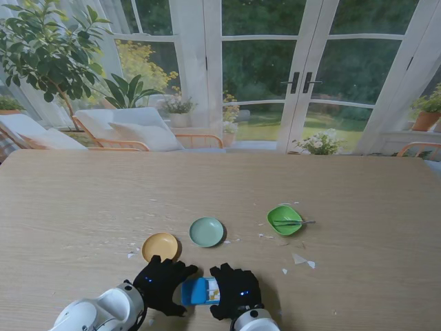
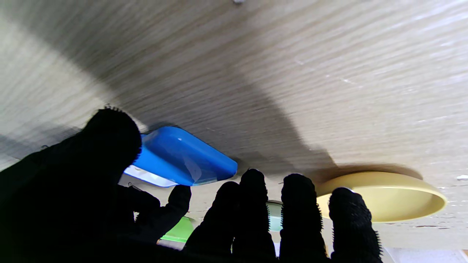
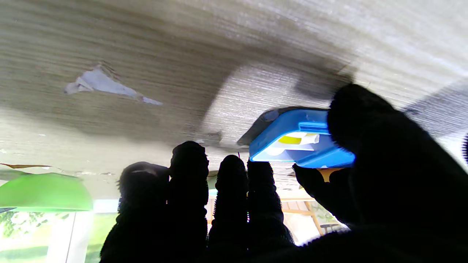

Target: Refill the pill box with tweezers

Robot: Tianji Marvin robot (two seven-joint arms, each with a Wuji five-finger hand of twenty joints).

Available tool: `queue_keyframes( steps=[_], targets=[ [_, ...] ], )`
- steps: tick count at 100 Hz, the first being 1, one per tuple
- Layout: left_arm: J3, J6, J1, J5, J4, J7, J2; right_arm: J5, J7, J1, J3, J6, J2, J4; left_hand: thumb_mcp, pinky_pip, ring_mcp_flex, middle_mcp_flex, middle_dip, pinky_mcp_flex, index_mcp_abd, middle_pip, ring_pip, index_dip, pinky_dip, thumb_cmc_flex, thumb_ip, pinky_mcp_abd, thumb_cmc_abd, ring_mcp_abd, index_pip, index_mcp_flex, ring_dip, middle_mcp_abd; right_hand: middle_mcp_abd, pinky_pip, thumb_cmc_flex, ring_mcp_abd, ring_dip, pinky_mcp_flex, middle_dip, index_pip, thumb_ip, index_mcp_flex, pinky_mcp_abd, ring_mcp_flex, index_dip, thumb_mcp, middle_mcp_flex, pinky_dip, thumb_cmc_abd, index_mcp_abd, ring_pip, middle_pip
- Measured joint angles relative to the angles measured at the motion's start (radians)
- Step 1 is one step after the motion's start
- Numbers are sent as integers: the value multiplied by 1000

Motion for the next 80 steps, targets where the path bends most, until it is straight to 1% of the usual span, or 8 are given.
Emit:
queue_keyframes(
  steps=[8, 14, 18, 26, 37, 50, 66, 80],
  targets=[
    [5, 4, -2, 8, 1, 0, 0, 6, -1, 0, 2, -2, 0, 0, -3, 0, 0, 0, 0, 0, 0, 0, 0, 10, 0, 12, 0, 0, 0, 0, 0, 0, 0, 0, -1, 0, 0, 0, 4, 0, 0, -13, 0, 14, 0, 0, 0, 148, 2, 4, -23, -27, 0, 0],
    [8, 9, -3, 13, 2, 0, 0, 11, -4, 1, 2, -4, 0, 2, 9, 0, 0, 0, 0, 0, 0, 0, 0, 11, 0, 25, 0, 0, -1, 0, 0, 0, 0, 0, -13, 0, -12, 0, 4, 0, 0, -14, 0, 38, 0, 0, -11, 198, 22, 5, -46, -48, 0, 0],
    [10, 11, -4, 16, 2, -1, 0, 14, -8, 2, 2, -4, 0, 4, 3, 0, 0, 0, 0, 0, 0, 0, 0, 24, 0, 39, 0, 0, -1, 0, 13, 0, 0, 0, -13, 0, -12, 0, 4, 0, 0, -15, 0, 52, 0, 1, -11, 218, 22, 5, -47, -50, 0, 0],
    [12, 13, -5, 20, 2, -4, 0, 19, -19, 3, 2, -4, -1, 9, -3, 0, 0, 0, -1, 0, -1, 0, 0, 36, 0, 54, -1, 0, -1, 0, 24, 0, 0, 0, -14, 0, -12, 0, 4, 1, 0, 19, 0, 55, 0, 12, 2, 218, 43, 12, -47, -60, 10, 0],
    [18, 16, -9, 21, 2, -5, 0, 24, -27, 6, 1, -4, -2, 14, -3, 0, 0, 0, -3, 0, -1, 0, 0, 57, 0, 63, -1, 0, -1, 0, 49, 0, 0, 0, -14, 7, -18, -1, 4, 2, 0, 62, 0, 54, 0, 13, 56, 219, 51, 13, -62, -62, 11, 0],
    [28, 23, -14, 22, 5, -1, 0, 33, -39, 10, 0, -7, -5, 19, -1, 0, 0, 0, -3, 0, -2, 0, 0, 117, 0, 67, -1, 0, -1, 0, 132, -9, 0, 0, -15, 10, -36, -2, 5, 3, 0, 107, 0, 58, 0, 13, 106, 218, 54, 14, -75, -62, 13, 0],
    [31, 32, -19, 21, 6, 1, 0, 40, -45, 14, -3, -10, -8, 23, 13, 0, 0, -2, -3, 1, -2, 0, 0, 221, 0, 77, -1, 0, -1, 0, 283, -42, 0, 0, -24, 12, -39, -2, 5, 15, 0, 120, -1, 73, 0, 29, 111, 217, 63, 15, -77, -62, 21, 1],
    [32, 37, -20, 22, 6, 2, -1, 42, -48, 18, -6, -10, -10, 26, 15, 0, 0, -2, -3, 2, -2, 0, 0, 236, 0, 78, -1, 0, -1, 0, 308, -44, 0, 0, -25, 13, -39, -2, 5, 15, 0, 121, -2, 77, 0, 29, 119, 216, 73, 15, -77, -62, 22, 1]
  ],
)
